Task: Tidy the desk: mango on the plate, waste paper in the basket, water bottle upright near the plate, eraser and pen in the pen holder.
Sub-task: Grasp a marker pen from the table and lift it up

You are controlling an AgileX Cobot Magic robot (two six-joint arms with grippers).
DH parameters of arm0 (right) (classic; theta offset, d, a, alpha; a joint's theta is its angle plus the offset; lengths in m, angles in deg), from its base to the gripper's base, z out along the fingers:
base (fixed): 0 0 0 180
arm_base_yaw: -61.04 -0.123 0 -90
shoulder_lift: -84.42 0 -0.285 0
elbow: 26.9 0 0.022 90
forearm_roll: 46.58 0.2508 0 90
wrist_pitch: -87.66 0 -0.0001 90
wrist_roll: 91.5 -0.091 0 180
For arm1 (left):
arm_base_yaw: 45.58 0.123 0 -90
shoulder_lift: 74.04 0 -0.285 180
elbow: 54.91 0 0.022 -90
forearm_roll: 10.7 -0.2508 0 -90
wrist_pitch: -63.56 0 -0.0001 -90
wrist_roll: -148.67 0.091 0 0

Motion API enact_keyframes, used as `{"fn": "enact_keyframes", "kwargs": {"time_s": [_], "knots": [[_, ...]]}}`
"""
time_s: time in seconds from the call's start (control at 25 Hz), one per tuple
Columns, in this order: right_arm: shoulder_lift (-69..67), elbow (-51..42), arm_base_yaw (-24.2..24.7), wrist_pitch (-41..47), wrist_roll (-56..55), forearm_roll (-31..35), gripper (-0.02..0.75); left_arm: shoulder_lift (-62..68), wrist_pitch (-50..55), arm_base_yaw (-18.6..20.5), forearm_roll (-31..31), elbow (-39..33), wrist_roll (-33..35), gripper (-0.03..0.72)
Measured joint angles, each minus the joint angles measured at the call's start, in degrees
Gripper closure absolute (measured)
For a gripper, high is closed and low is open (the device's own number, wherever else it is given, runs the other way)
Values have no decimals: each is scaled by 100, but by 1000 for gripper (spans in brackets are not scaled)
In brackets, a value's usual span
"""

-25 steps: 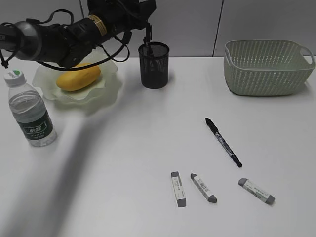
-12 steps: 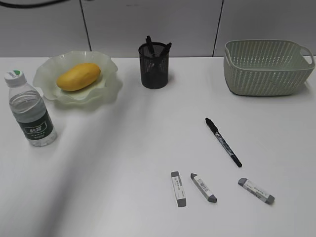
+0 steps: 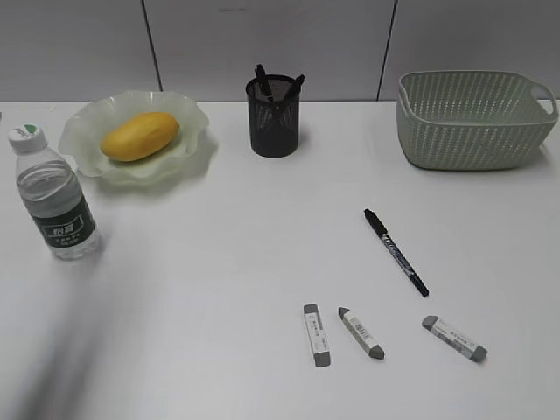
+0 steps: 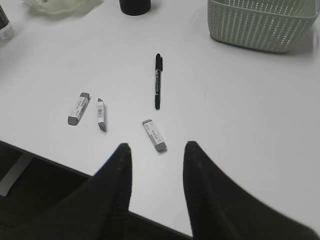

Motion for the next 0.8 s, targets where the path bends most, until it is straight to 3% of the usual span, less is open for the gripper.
{"fn": "enact_keyframes", "kwargs": {"time_s": [0.16,0.48,0.64,0.8], "knots": [[0,0,0,0,0,0,451,-1867,1308,0,756,-838,453,487],[-41,0,0,0,0,12,451,-5442,2120,0,762,-1852,525,438],[-670,29,0,-51,0,17,451,-6158,2299,0,646,-1921,686,436],[-2266,287,0,-661,0,17,451,-6432,2583,0,642,-2071,835,436]]}}
